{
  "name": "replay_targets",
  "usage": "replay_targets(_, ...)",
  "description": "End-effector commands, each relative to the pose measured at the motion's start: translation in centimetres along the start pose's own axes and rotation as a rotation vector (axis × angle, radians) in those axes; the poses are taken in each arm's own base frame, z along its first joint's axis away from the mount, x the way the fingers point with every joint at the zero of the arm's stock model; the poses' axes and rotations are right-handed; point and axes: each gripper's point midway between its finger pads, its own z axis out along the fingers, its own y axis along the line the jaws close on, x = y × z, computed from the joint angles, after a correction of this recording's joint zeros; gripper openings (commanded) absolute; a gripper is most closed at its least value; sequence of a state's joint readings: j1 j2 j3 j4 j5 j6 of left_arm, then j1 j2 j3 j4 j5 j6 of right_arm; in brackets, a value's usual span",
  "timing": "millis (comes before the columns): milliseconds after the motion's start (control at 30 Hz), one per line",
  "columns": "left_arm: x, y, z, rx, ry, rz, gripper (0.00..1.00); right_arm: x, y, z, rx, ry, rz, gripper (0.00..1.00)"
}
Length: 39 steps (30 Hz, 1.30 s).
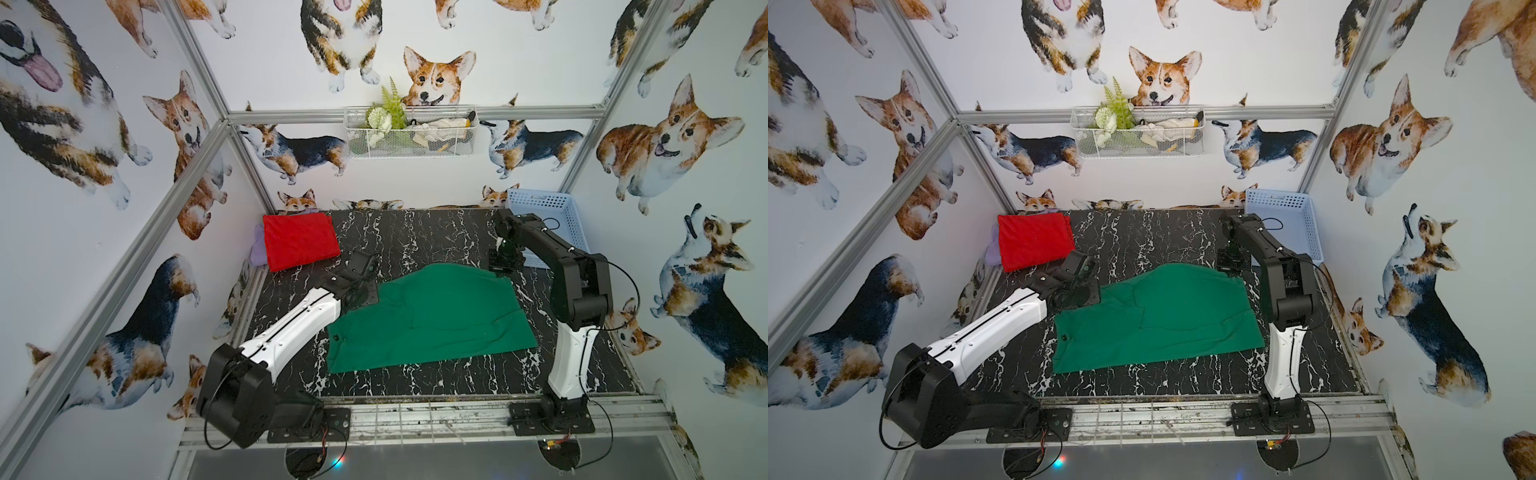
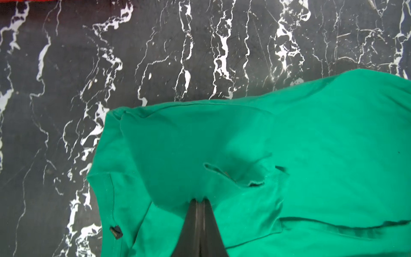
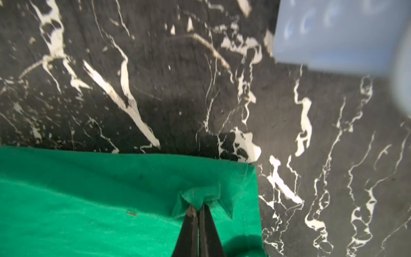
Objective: Fold and stack t-shirts
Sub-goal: Fold the T-shirt.
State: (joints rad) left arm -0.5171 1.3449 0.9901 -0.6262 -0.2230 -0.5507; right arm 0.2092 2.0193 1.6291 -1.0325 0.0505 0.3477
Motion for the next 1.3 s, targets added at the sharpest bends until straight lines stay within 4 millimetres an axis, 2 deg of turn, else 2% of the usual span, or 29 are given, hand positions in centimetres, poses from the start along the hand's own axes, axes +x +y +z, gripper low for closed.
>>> replay_targets(0, 0.6, 1.1, -0.5, -0.050, -0.021, -0.024, 0.00, 0.6, -0.3, -0.3, 0.005, -0.023, 0.027, 0.00)
replay_targets(300, 2.6, 2.6, -0.6, -0.095, -0.025, -0.042, 0.00, 2.8, -1.8, 0.1, 0.051, -0.022, 0.047, 0.00)
replay_targets(533, 2.9, 3.5, -0.9, -0.129, -0.042, -0.055, 0.00, 3.5, -2.7, -0.3, 0.081, -0.039, 0.065, 0.00)
replay_targets(600, 4.0, 4.4, -0.5, -0.155, -0.025, -0.051, 0.00, 3.7, -2.8, -0.4, 0.082, -0.040, 0.065, 0.00)
replay_targets(1067, 5.2, 6.6, -1.4, -0.196, -0.050, -0.092, 0.00, 5.8, -4.1, 0.1, 0.117, -0.034, 0.073, 0.00)
replay_targets(1267, 6.1, 7.1, -1.2, -0.201, -0.038, -0.102, 0.00, 7.0, -4.5, 0.3, 0.117, -0.024, 0.080, 0.00)
